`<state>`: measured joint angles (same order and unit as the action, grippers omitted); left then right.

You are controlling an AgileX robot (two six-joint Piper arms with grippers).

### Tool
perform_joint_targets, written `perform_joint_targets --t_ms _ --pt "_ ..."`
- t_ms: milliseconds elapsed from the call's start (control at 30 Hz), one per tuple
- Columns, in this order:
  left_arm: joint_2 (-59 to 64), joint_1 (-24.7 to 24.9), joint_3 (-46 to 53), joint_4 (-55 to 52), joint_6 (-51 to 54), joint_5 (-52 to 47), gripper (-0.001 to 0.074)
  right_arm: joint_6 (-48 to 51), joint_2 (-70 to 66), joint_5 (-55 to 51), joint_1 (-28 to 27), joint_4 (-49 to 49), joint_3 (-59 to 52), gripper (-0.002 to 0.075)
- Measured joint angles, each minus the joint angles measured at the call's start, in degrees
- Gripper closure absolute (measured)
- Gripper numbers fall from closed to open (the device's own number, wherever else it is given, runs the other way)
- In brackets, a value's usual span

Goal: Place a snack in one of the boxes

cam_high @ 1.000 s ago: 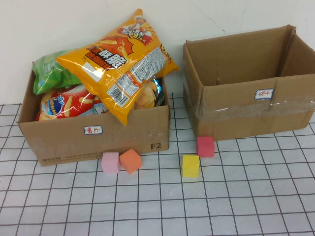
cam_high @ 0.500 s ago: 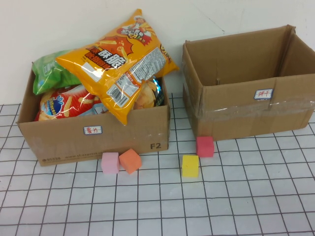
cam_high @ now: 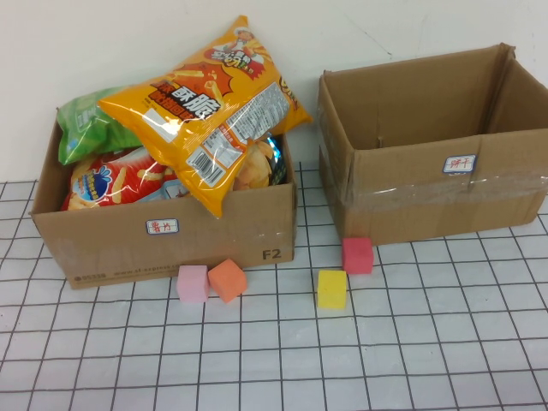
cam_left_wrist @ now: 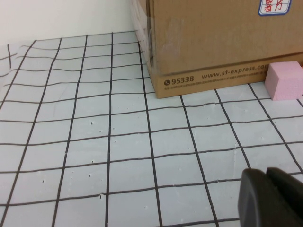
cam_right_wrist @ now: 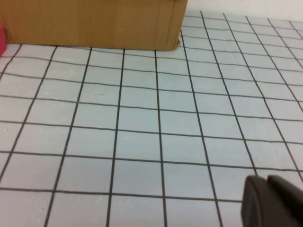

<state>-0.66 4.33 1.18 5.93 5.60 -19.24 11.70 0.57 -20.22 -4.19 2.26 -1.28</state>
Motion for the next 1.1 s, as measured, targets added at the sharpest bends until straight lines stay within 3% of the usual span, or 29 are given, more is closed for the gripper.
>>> perform_joint_targets --t_ms 233,400,1100 --pt "0.00 0.00 0.00 0.00 0.33 0.00 0.0736 -6.94 0.00 -0.09 0.11 -1.69 0.00 0.0727" --pt "0.00 0.00 0.00 0.00 0.33 0.00 0.0736 -16.04 0.00 -0.09 3.55 -7.31 0.00 0.0727" --pt "0.00 0.00 0.00 0.00 0.70 0.00 0.0736 -17.53 0.11 -0.12 4.07 -8.01 0.00 0.0727"
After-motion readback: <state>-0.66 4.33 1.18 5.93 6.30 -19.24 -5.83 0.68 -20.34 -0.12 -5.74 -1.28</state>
